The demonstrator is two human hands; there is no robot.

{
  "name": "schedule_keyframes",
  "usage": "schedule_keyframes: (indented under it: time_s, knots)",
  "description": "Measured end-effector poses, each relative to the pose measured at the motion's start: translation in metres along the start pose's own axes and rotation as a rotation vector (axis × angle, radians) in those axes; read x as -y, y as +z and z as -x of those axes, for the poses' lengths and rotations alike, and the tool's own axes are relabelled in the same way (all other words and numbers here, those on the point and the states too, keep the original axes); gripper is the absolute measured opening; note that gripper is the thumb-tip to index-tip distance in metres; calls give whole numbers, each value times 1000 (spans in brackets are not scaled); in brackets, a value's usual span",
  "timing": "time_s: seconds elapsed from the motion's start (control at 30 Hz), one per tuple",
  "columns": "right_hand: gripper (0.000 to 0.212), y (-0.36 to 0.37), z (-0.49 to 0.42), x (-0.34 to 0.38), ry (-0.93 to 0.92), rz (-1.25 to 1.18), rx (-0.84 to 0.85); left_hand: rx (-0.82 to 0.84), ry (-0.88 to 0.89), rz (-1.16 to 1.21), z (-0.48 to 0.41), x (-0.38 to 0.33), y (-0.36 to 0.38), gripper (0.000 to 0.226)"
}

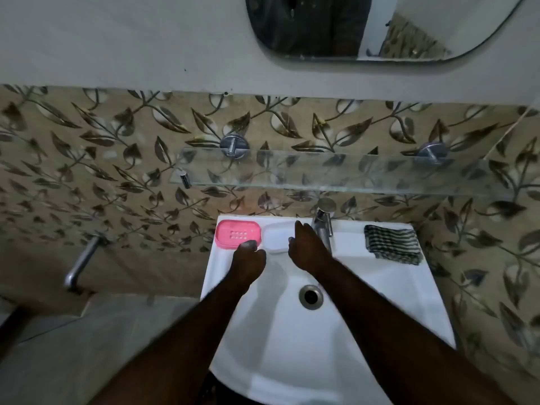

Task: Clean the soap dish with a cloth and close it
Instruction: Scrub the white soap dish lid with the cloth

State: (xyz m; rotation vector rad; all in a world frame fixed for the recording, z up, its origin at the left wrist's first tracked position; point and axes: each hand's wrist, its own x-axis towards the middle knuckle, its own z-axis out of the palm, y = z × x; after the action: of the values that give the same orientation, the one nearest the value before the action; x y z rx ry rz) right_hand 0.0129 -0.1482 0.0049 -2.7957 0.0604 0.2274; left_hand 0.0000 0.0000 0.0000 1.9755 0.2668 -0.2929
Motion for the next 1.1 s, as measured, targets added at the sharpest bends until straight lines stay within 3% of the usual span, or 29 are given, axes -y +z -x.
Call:
schedule_keyframes:
  time_s: [0.13, 0.4, 0.53, 0.67, 0.8, 0.93, 1.1]
  knots:
    - [67, 0, -16, 2, 145, -94, 139, 47, -44, 124, -2, -2, 5, 12]
    - [65, -9, -35, 0, 206, -222, 119, 71, -152, 394, -7, -6, 7, 30]
    - [58, -3, -26, -6, 161, -190, 82, 82, -262, 588, 4, -8, 6, 7]
    - [50, 2, -14, -9, 90, -193, 74, 64, -339, 651, 9, 3, 7, 29]
    - [52, 0, -4, -10, -66, -136, -30, 5, -413, 665, 12, 8, 3, 22]
    - [43, -1, 10, -11, -103, -401, -175, 42, -378, 759, 28, 4, -8, 29]
    - [42, 2, 23, -4, -116, -651, -210, 1, -390, 781, 29, 13, -16, 16]
